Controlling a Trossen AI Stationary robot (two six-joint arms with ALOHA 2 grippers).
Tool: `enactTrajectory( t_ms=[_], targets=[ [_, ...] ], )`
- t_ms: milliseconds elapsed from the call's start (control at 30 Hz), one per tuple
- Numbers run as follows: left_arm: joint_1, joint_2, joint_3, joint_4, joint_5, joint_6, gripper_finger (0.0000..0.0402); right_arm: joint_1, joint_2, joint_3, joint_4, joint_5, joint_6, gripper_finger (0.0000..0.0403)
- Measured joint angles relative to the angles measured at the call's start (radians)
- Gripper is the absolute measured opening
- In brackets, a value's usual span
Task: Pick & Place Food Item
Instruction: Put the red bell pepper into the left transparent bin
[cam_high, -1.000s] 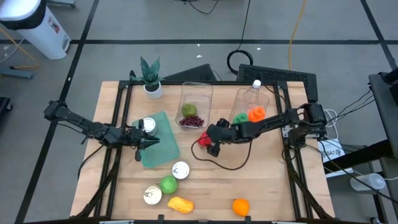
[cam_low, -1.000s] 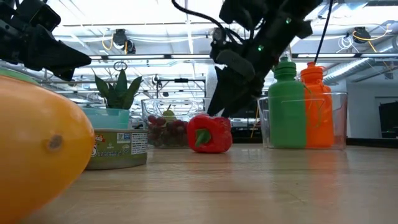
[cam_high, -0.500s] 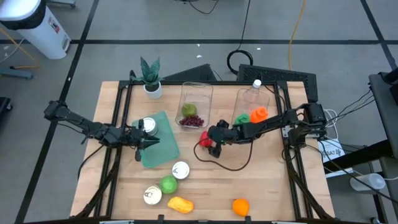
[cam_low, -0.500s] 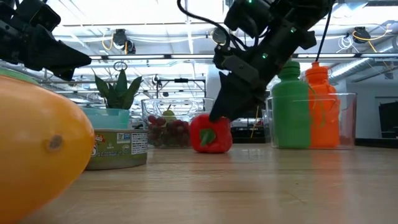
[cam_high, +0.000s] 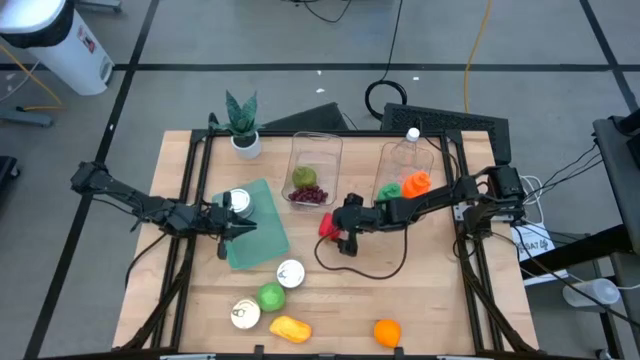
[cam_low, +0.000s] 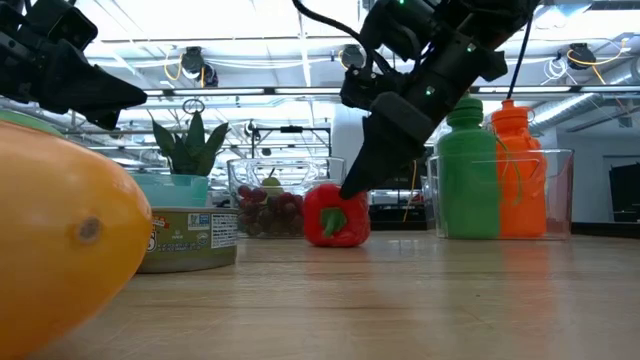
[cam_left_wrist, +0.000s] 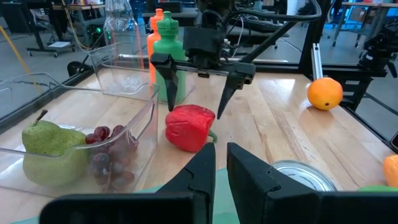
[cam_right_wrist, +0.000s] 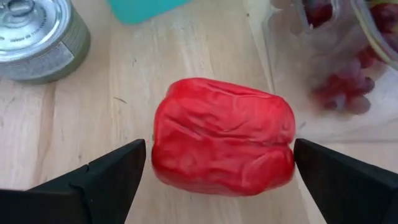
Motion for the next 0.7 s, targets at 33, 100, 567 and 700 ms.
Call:
enactTrajectory(
  t_ms=[33, 100, 567, 700],
  targets=[
    [0.000, 0.000, 0.000, 0.000, 0.000, 0.000, 0.0049, 0.000, 0.009, 0.001, 0.009, 0.001, 0.000, 0.0398],
    [0.000, 0.000, 0.000, 0.000, 0.000, 0.000, 0.0049, 0.002, 0.022, 0.001, 0.002, -0.001, 0.000, 0.0398],
    [0.000, 0.000, 0.000, -0.003, 0.000, 0.000, 0.0049, 0.013, 0.065, 0.004, 0.017, 0.033, 0.001, 0.0397],
    [0.000, 0.000, 0.000, -0.008, 0.000, 0.000, 0.0049, 0.013, 0.065, 0.004, 0.051, 0.032, -0.002, 0.0396]
  ],
)
